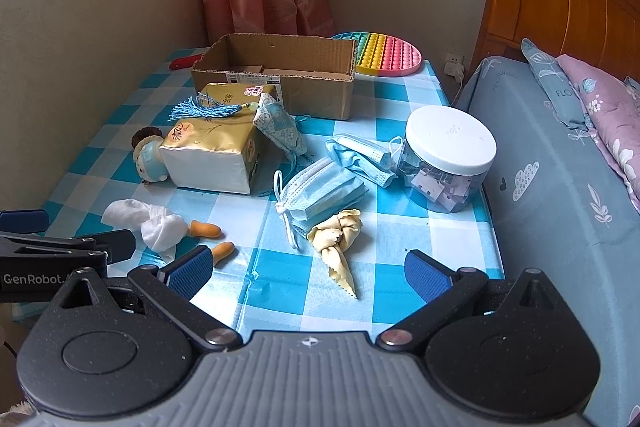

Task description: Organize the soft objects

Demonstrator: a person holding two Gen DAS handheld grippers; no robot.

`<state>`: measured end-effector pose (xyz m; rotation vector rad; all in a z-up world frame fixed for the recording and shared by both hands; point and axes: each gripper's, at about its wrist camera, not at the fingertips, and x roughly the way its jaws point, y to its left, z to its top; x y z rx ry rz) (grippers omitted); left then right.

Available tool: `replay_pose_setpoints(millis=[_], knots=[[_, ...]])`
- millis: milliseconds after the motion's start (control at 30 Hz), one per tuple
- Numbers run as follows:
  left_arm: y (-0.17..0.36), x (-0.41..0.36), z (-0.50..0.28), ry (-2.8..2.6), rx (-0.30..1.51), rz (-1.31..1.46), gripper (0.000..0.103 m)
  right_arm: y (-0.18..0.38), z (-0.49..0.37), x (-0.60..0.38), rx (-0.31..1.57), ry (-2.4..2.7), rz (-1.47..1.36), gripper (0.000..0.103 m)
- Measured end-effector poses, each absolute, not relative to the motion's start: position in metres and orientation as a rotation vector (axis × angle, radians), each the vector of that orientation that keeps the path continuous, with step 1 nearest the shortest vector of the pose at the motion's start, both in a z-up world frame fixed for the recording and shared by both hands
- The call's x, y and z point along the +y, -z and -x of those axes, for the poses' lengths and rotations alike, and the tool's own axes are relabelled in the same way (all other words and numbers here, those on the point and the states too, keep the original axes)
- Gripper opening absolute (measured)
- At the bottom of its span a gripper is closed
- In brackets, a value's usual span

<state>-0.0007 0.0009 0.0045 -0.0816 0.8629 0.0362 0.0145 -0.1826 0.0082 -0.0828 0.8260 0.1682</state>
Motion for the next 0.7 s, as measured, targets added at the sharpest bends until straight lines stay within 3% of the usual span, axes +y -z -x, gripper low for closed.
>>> replay_pose_setpoints(millis=[700], knots=[[-0.0052,0.0032,-0.0023,-0.040,0.853,0.085,0.102,-0.0082,-0.0170,-0.1836,0.824,-0.174,0.073,0.103]])
